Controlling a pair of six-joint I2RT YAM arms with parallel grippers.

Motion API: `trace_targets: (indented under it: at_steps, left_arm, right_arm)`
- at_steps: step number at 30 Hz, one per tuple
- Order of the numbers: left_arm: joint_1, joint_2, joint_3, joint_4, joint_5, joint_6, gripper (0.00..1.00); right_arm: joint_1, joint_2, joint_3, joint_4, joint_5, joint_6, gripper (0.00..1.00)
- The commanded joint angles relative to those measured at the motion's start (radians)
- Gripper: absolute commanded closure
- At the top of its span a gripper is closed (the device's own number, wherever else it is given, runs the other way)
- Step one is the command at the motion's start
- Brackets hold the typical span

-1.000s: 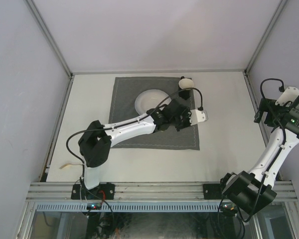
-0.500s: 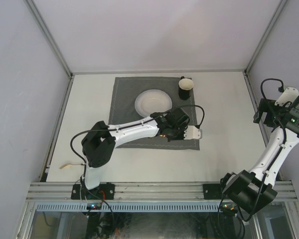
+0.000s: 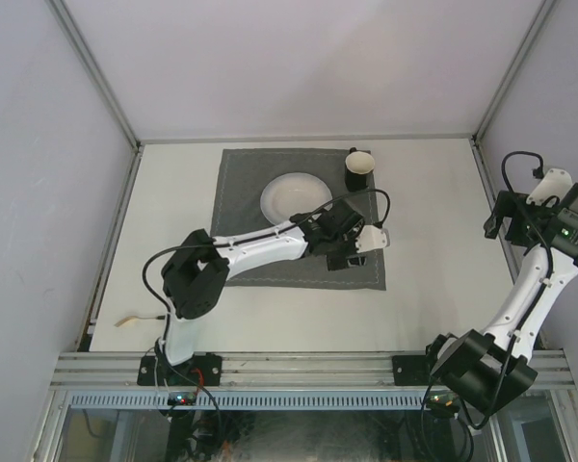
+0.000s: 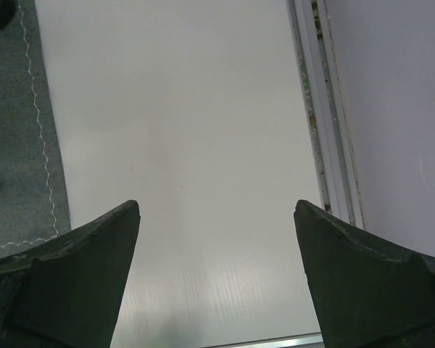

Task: Set the dinner table for one person
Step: Place the spoon on the napkin.

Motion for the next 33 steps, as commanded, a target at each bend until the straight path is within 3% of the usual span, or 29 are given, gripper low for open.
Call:
trace_targets:
  at_steps: [1,5,9,16,19,24,26,28,33]
  left_arm:
    - [0.025,-0.115,0.056,0.078,-0.055,-0.044,0.12]
    - [0.067,-0.215,0.107,-0.015,-0.123,-0.057,0.18]
    - [0.173,-0.387,0.031,-0.126,-0.198,-0.032,0.24]
    - [0.544,-0.733,-0.373,-0.272,-0.164,0.027,0.36]
    - [0.639,-0.853,-0.571,-0.274,-0.132,0.096,0.43]
    - [0.717,-0.965,-0.700,-0.317,-0.031,0.173,0.75]
    - [0.736,-0.980,-0.712,-0.348,-0.020,0.169,0.75]
    - [0.766,-0.998,-0.725,-0.347,-0.044,0.142,0.68]
    - [0.941,-1.005,-0.640,-0.435,0.032,0.098,0.64]
  right_arm:
    - [0.044,-0.016,0.032,0.019,-0.009,0.002,0.13]
    - [0.088,-0.010,0.034,0.028,0.015,0.018,0.13]
    - [0.130,0.009,0.035,0.048,0.036,0.037,0.13]
    - [0.245,0.073,0.067,0.069,0.109,0.078,0.13]
    - [0.313,0.110,0.110,0.053,0.161,0.088,0.13]
    - [0.417,0.173,0.182,0.030,0.255,0.106,0.13]
    - [0.445,0.186,0.191,0.022,0.276,0.115,0.13]
    - [0.462,0.187,0.184,0.021,0.285,0.121,0.13]
    - [0.465,0.163,0.121,0.057,0.298,0.094,0.13]
